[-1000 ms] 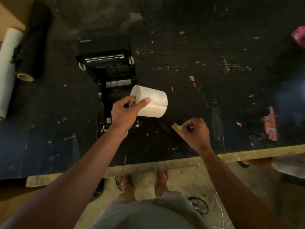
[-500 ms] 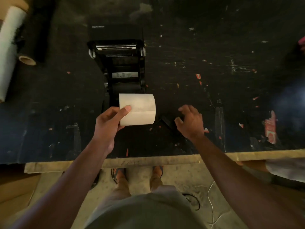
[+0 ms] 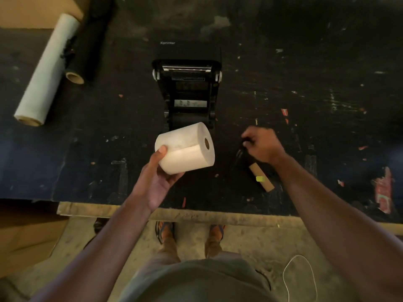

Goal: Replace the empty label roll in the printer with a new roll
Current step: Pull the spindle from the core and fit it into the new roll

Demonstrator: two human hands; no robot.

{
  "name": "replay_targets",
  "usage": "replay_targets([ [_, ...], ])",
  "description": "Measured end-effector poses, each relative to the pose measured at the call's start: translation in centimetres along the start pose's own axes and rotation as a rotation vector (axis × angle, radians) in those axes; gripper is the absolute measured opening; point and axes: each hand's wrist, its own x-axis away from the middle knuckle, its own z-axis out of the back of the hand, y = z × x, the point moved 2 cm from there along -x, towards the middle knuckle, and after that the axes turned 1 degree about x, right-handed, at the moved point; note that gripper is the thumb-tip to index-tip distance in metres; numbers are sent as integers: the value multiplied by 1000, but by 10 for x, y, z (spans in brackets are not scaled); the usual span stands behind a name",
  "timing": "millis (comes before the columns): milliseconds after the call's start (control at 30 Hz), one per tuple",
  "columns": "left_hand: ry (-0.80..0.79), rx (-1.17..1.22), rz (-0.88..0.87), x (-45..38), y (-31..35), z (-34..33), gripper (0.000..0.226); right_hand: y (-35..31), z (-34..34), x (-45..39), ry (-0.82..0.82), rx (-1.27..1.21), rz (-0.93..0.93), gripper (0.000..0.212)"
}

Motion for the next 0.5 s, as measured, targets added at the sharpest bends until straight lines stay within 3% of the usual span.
replay_targets([
  [133,-16,21,-12,-5,1,-3,79,6,30,47,462,-696,-245,22],
  [233,-22,15,5,-8,-2,-9,88,-7,33,80,563,-1059,-246,18],
  [333,-45,0,32,-7,-7,-15,92,-21,30,97,582,-1125,-174,18],
  [500,-72,-14,56,-5,-16,-30,96,-23,26,111,621,-993,-127,25],
])
